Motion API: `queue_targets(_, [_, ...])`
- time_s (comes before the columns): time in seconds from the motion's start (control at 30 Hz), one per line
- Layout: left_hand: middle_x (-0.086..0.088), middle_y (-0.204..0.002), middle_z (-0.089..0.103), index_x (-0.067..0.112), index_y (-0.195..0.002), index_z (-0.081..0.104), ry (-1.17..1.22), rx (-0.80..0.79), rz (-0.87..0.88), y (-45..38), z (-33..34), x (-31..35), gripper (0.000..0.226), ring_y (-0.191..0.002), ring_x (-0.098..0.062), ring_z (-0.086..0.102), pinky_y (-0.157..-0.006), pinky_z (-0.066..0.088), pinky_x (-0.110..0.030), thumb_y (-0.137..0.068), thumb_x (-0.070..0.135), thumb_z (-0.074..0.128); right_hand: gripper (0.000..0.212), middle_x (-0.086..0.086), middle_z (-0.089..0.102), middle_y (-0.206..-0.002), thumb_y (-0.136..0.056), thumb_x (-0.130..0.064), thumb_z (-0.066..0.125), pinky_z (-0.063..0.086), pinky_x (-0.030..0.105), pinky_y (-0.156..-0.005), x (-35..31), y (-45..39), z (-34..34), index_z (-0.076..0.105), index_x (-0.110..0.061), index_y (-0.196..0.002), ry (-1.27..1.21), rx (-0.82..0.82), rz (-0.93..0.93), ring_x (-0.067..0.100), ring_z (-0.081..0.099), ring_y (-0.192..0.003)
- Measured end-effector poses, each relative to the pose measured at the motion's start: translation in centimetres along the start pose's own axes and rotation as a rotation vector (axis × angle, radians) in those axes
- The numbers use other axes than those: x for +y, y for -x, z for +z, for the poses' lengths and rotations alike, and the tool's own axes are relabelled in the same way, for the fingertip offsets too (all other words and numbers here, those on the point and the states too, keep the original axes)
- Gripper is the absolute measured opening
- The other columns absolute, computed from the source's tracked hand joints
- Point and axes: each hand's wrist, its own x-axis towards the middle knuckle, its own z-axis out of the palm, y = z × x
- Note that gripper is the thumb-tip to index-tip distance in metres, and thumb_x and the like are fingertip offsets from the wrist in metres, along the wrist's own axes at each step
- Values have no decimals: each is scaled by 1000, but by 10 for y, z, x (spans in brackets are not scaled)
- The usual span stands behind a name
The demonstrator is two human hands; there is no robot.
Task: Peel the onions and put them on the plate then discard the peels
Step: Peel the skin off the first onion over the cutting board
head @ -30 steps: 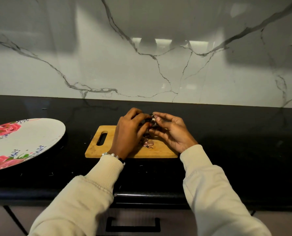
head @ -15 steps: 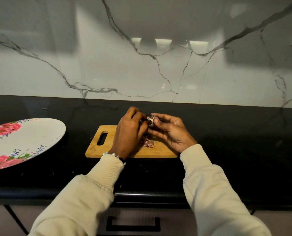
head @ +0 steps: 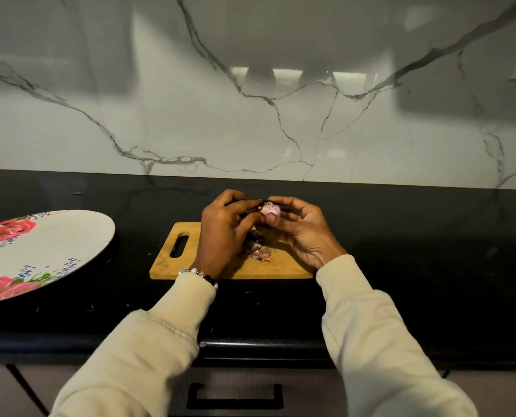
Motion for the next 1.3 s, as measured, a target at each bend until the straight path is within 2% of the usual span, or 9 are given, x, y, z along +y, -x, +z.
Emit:
queue_targets(0.27, [-8,-96,70,8,-105,75,52,14,-69,-1,-3,1,21,-85,-12,62,-78,41,-1,-84,4,71,35,23,70,-98,-68,0,71,63,40,-69,1,-1,2,65,6,-102,-53,12,22,35,72,-87])
queue_targets(0.37, [-6,-96,69,8,-105,75,66,35,-87,-1,-2,2,22,-80,-4,59,-76,41,-2,-84,4,72,32,23,70,-100,-72,-6,69,63,36,-68,0,-1,2,66,7,-101,-54,16,17,33,72,-89])
queue_targets(0.47, [-1,-103,68,12,-113,72,102,18,-124,-1,-3,2,30,-82,-7,62,-76,45,-6,-83,8,74,32,23,70,-103,-73,-9,68,62,34,-66,-1,-2,1,67,7,-101,-54,33,7,33,72,-91])
queue_targets(0.6, [-2,-106,71,11,-112,73,155,-43,-155,-1,-2,3,28,-89,-5,65,-80,48,-9,-83,11,75,24,21,71,-98,-78,-7,68,62,33,-64,-1,-2,0,67,6,-99,-27,48,-1,31,73,-87])
queue_targets(0.67, [-1,-105,71,11,-112,73,165,-40,-190,-1,-1,4,28,-89,-3,65,-79,50,-10,-84,10,74,17,19,72,-93,-87,-7,65,62,36,-64,-1,-3,0,65,7,-97,-31,67,-4,31,73,-86])
queue_targets(0.77, [0,-103,72,11,-109,73,155,-2,-225,0,-1,5,25,-88,-5,66,-79,51,-11,-84,7,72,10,20,72,-90,-89,-2,63,63,41,-64,-3,-3,0,61,6,-96,-60,89,-7,34,74,-83])
queue_targets(1.0, [1,-90,73,11,-96,75,131,6,-169,3,1,8,16,-79,-3,66,-74,52,-13,-81,13,77,23,27,68,-108,-87,4,65,63,42,-68,-1,-6,-3,62,2,-110,-89,116,-11,34,73,-87])
queue_targets(1.13, [2,-93,69,11,-93,73,92,3,-139,3,2,5,15,-81,-4,64,-73,51,-12,-79,14,79,23,22,71,-105,-89,0,63,63,45,-70,0,-7,-5,64,1,-111,-27,75,26,32,73,-91])
queue_targets(1.3, [-5,-98,67,7,-87,74,39,0,-77,1,3,2,10,-84,-10,62,-75,43,-3,-78,8,78,19,21,72,-101,-90,1,62,62,43,-73,1,-7,-4,64,2,-108,-8,75,18,29,74,-89])
